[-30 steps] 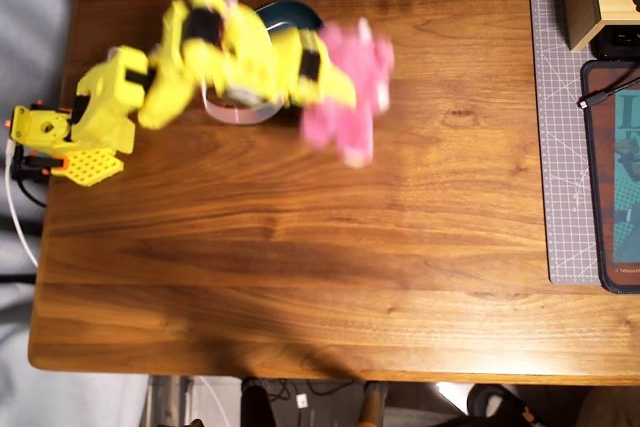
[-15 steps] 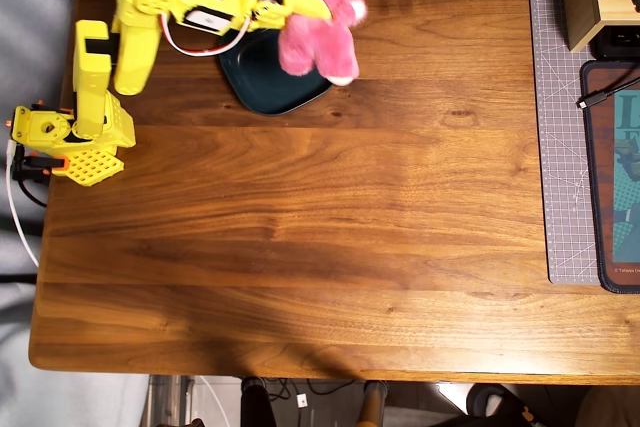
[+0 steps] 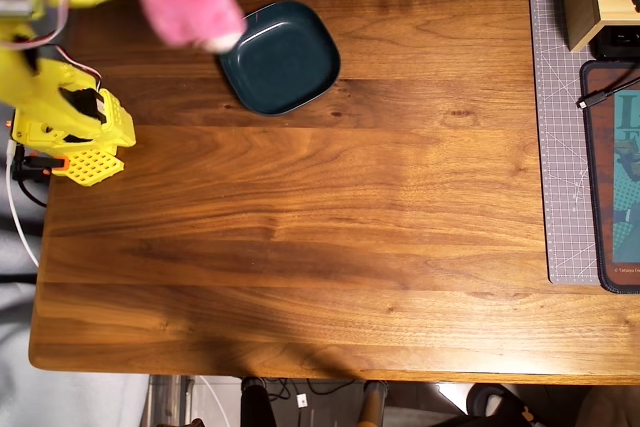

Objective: Grasp a strawberry bear and put it in the bin.

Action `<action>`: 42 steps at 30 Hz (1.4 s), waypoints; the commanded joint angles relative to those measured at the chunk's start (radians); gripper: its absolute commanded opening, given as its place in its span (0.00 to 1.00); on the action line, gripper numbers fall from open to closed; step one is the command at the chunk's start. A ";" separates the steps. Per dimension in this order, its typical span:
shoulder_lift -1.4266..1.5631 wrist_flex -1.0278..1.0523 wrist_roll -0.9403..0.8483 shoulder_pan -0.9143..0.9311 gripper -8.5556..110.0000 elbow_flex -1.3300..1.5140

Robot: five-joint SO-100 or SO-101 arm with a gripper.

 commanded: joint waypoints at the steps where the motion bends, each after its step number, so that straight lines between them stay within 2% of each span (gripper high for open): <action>1: 0.367 -0.285 -0.037 -0.029 0.07 0.638; 9: 0.333 -0.535 -0.049 -0.069 0.07 1.019; 24: 0.296 -0.775 -0.049 0.095 0.07 1.374; 33: 0.072 -0.963 -0.049 0.087 0.07 1.397; 42: -0.052 -0.997 -0.049 0.115 0.08 1.347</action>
